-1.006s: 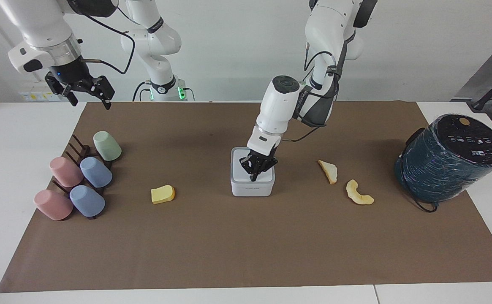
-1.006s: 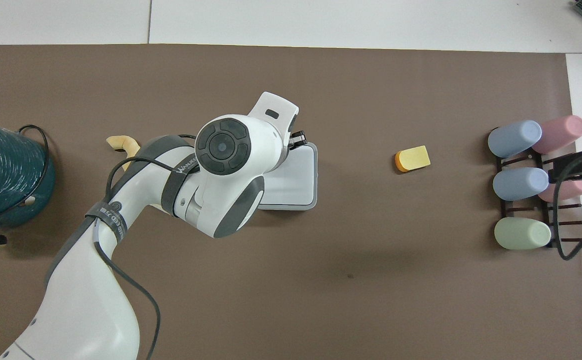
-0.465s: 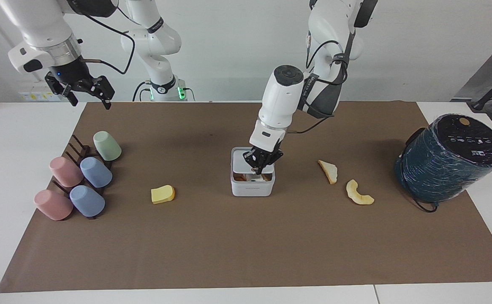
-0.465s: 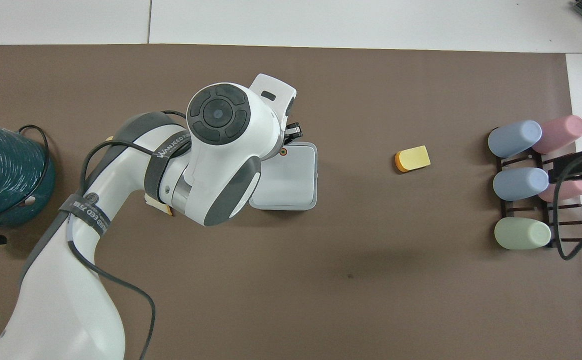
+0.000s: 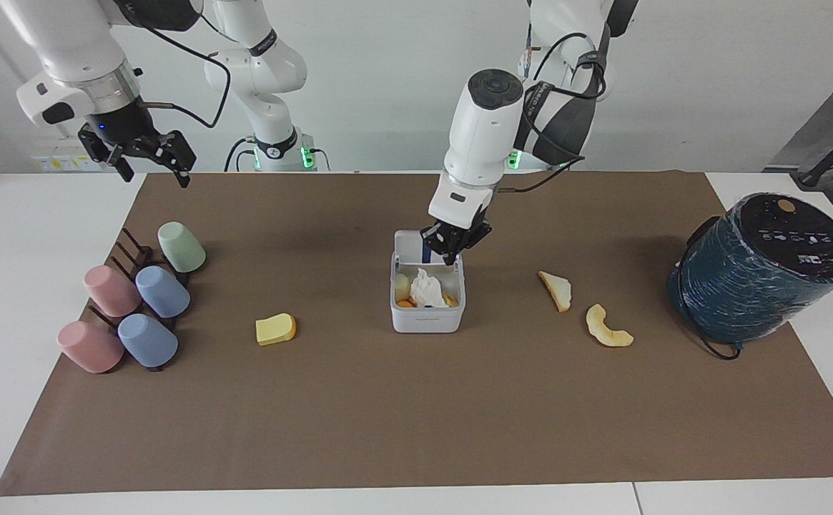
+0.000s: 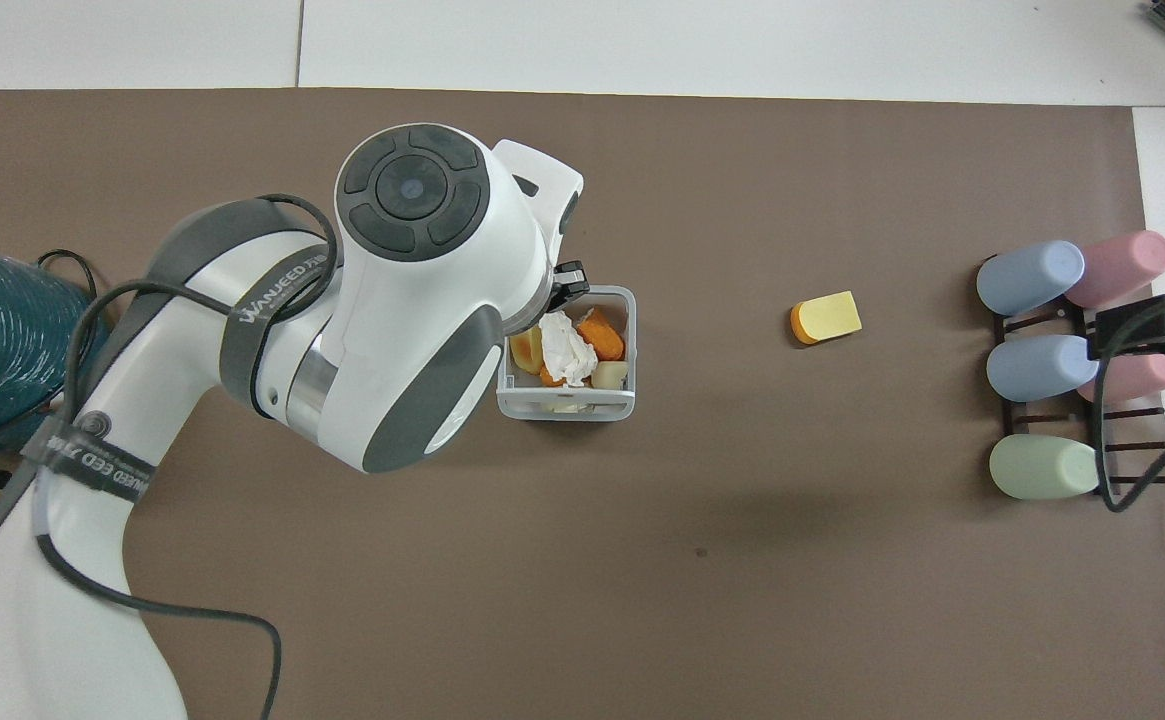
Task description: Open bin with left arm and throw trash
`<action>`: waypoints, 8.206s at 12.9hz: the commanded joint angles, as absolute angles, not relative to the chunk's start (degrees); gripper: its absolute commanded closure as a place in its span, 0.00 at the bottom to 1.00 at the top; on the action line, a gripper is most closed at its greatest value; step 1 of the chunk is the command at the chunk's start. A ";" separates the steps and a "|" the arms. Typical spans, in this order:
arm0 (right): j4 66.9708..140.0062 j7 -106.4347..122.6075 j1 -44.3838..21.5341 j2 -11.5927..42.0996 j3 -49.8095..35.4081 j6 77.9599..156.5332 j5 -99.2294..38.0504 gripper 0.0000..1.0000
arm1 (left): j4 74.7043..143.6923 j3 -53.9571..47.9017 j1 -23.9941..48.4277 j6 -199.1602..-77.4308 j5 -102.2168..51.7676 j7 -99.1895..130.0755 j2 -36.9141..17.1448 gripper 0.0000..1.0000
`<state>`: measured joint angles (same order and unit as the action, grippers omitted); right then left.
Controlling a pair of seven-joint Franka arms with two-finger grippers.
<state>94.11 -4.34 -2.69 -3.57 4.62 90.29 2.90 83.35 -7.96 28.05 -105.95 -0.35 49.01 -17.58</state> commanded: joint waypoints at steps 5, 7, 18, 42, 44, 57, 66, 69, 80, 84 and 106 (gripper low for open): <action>100.11 -9.48 -7.99 0.42 4.39 102.20 1.85 0.00 | 83.76 -7.29 24.46 -96.17 -2.01 45.55 -9.24 1.00; 100.11 -11.59 -9.13 4.64 4.39 106.59 1.85 0.00 | 83.50 -7.30 18.13 -91.61 -3.77 38.18 -7.48 1.00; 106.52 -13.01 -14.31 19.76 4.39 129.98 1.85 0.00 | 83.58 -7.12 2.37 -85.17 -1.94 11.34 -2.55 0.64; 98.35 -21.60 -15.82 16.35 0.98 118.39 3.17 1.00 | 92.11 -7.12 0.62 -94.65 0.62 2.64 0.79 0.00; 95.99 -28.35 -15.82 16.87 -2.18 119.87 -1.38 1.00 | 92.28 -7.12 0.18 -95.71 0.62 2.37 0.27 0.00; 97.73 -39.55 -21.62 19.51 -7.56 132.89 -18.81 1.00 | 105.27 -7.12 -2.90 -121.86 0.62 2.46 -7.99 0.00; 98.00 -39.73 -22.68 19.25 -7.38 132.89 -18.99 0.00 | 110.30 -7.12 -2.90 -138.76 0.53 9.48 -19.24 0.06; 95.55 -37.80 -20.93 18.63 -6.42 132.98 -15.32 0.00 | 112.32 -7.12 -3.16 -141.84 0.53 13.25 -20.83 0.10; 93.78 -21.63 -5.38 10.83 -6.33 115.61 1.85 0.00 | 105.14 -7.12 -2.20 -134.50 0.44 20.13 -22.23 1.00; 93.78 -17.14 -0.80 6.16 -6.24 106.01 2.02 0.00 | 97.76 -7.12 1.56 -126.50 0.44 22.74 -22.06 1.00; 92.04 -4.66 0.09 -3.43 3.52 88.25 0.88 0.00 | 92.11 -7.56 32.17 -124.29 -0.09 69.08 -21.62 0.41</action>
<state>93.84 -5.60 -0.55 -4.59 3.92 88.87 1.06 91.60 -8.35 31.36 -124.25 -0.28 68.27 -21.81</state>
